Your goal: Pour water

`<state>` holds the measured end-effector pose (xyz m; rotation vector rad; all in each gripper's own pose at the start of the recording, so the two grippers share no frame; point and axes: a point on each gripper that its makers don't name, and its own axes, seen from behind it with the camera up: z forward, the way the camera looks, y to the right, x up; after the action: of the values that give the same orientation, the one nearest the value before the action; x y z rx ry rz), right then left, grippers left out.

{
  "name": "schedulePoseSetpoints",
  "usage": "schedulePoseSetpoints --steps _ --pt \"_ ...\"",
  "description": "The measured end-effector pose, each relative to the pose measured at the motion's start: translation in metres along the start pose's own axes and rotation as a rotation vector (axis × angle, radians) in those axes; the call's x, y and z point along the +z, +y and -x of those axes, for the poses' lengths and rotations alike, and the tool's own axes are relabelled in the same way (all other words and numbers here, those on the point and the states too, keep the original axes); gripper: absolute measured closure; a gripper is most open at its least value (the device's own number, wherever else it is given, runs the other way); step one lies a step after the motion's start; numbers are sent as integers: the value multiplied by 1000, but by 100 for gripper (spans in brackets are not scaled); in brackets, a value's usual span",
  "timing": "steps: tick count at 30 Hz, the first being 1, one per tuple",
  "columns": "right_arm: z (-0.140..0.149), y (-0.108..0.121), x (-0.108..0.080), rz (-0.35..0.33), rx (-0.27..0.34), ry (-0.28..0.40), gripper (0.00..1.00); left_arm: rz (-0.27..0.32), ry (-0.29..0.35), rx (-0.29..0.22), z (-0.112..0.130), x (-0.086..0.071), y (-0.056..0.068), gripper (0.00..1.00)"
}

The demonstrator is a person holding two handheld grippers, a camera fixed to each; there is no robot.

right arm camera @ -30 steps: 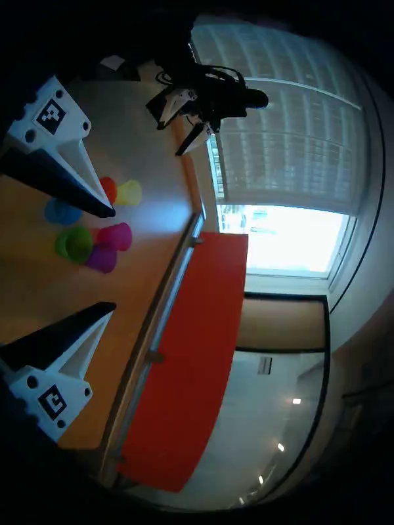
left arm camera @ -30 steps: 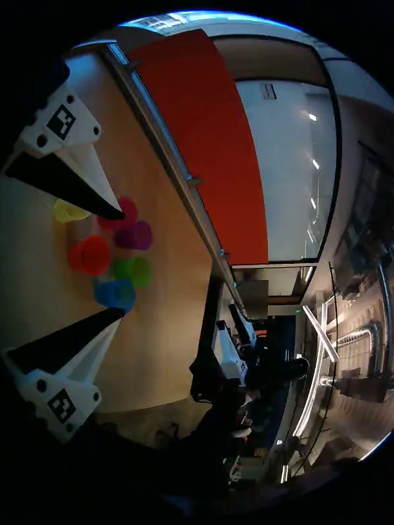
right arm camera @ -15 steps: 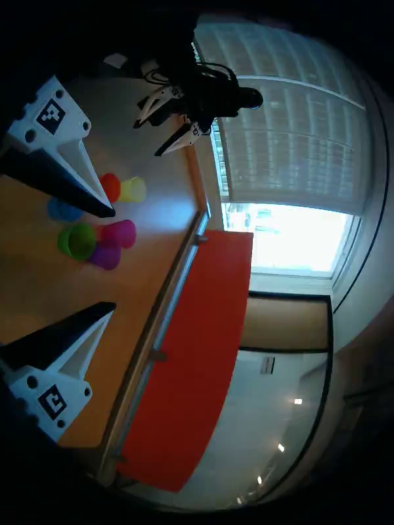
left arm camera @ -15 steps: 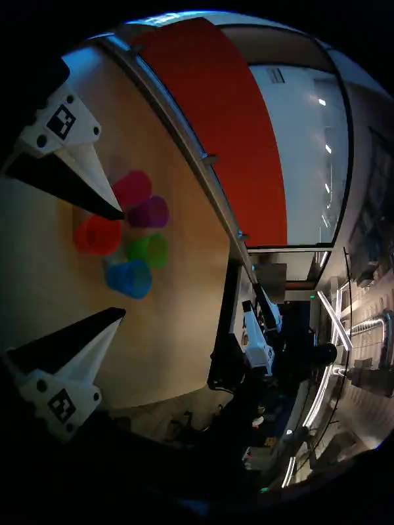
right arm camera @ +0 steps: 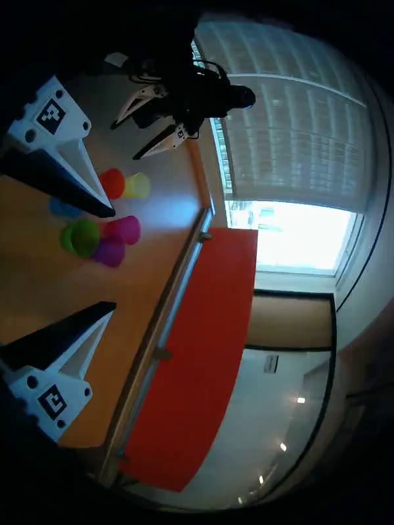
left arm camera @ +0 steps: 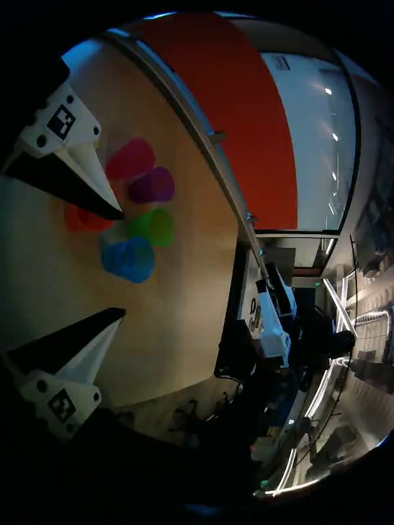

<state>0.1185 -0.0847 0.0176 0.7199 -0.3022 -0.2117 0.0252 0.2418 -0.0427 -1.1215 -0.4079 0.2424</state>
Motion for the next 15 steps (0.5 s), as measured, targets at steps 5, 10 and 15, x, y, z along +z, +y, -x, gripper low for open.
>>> schedulePoseSetpoints --steps 5,10,15 --pt "1 3 2 8 -2 -5 1 10 -1 3 2 17 5 1" --pt "1 4 1 9 -4 -2 0 18 -20 3 10 36 10 1" --pt "1 5 -1 14 -7 1 0 4 -43 23 17 53 10 1"
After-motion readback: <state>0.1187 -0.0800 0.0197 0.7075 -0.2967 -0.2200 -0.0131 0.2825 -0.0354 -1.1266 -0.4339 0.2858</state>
